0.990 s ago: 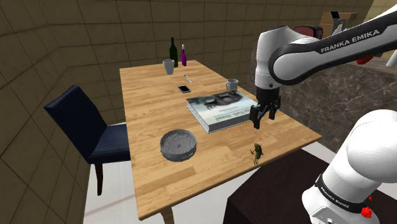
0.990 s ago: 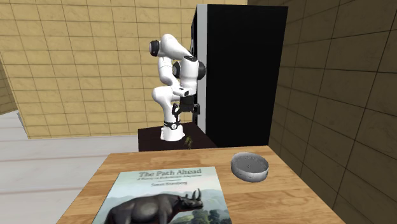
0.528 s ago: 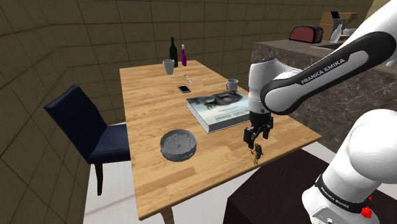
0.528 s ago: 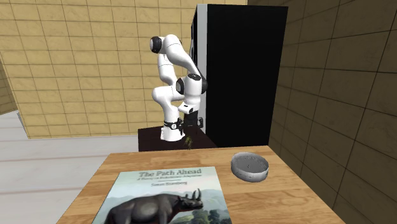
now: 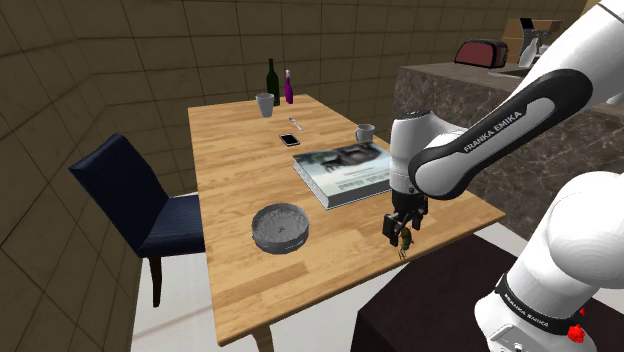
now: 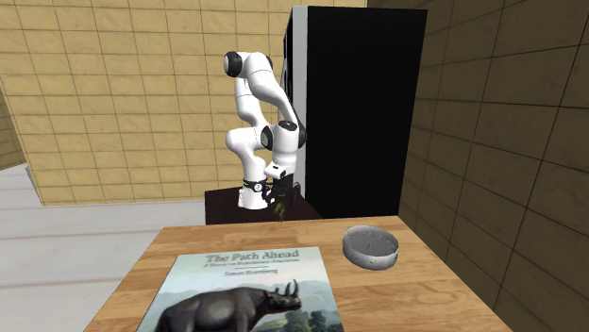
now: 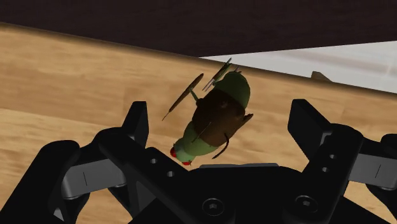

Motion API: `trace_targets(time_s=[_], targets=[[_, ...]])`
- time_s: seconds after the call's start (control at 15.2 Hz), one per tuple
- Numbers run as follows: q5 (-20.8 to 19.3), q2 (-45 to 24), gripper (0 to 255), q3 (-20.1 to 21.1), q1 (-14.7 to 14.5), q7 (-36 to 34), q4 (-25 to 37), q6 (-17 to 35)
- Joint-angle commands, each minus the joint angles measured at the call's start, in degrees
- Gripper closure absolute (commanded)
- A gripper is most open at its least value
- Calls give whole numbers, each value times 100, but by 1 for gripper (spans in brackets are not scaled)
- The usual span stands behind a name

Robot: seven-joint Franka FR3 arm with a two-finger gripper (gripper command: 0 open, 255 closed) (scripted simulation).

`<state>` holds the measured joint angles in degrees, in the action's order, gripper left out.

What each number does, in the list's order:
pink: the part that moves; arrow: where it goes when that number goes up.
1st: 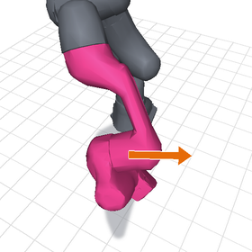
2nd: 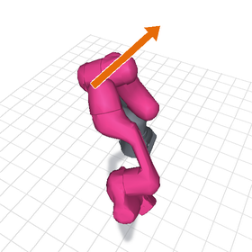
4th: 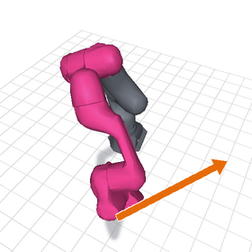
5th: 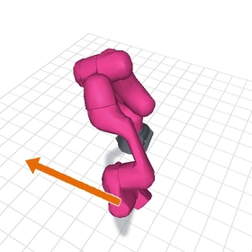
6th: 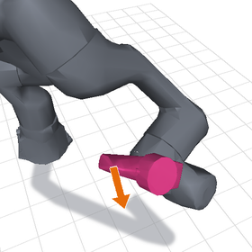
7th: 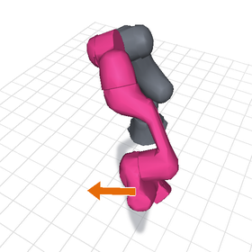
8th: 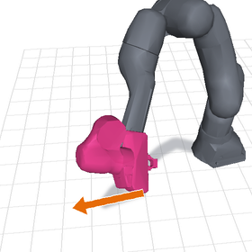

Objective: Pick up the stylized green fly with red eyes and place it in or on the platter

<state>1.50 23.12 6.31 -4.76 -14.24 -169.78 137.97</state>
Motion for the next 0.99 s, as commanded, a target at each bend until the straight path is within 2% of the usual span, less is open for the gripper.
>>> trace_targets(time_s=[0.0,0.33,0.4,0.92], targets=[[-3,-24,0,0,3,0,-19,47],[-3,-24,0,0,3,1,-18,45],[-3,-24,255,0,3,1,-18,45],[-2,-23,255,1,2,-1,-18,44]])
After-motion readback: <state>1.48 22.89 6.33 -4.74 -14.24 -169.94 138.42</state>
